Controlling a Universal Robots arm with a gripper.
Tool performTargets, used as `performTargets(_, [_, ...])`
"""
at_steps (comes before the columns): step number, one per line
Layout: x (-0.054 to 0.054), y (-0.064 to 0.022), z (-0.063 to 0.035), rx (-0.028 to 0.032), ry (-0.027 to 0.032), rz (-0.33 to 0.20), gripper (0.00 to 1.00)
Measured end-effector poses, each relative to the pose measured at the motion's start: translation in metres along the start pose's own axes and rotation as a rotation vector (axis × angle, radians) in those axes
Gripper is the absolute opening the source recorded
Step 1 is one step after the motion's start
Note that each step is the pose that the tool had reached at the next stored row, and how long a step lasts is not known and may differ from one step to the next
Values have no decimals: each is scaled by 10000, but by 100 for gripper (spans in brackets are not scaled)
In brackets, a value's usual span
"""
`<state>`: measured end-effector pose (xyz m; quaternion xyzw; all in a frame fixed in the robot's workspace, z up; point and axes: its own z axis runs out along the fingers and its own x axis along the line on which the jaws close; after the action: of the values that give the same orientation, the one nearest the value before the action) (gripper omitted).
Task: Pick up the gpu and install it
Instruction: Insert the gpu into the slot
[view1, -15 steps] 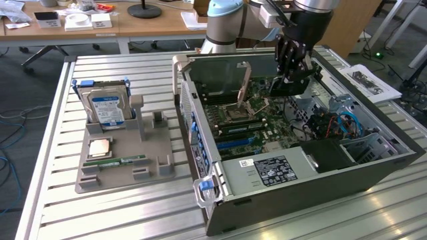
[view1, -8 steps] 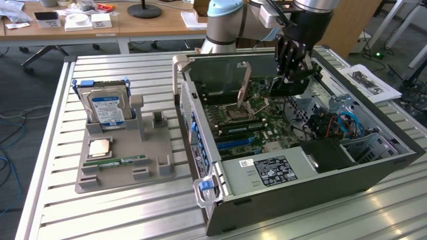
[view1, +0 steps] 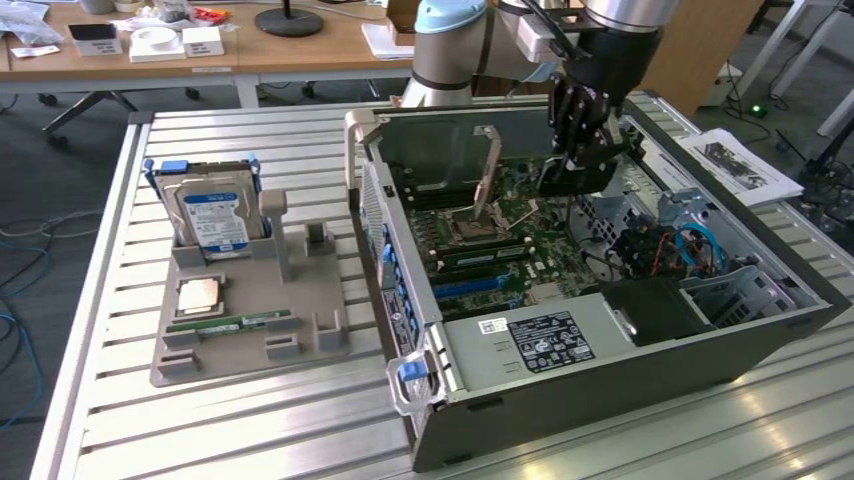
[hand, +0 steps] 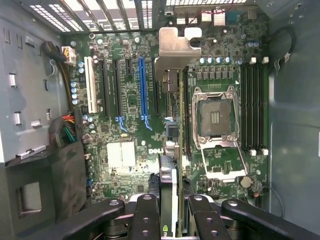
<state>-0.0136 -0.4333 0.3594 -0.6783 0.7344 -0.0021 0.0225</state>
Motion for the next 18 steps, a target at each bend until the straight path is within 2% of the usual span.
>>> performTargets(11, [11,21,154,0,1,0,27])
performTargets(18, [108,31,189,-1,1,0,27])
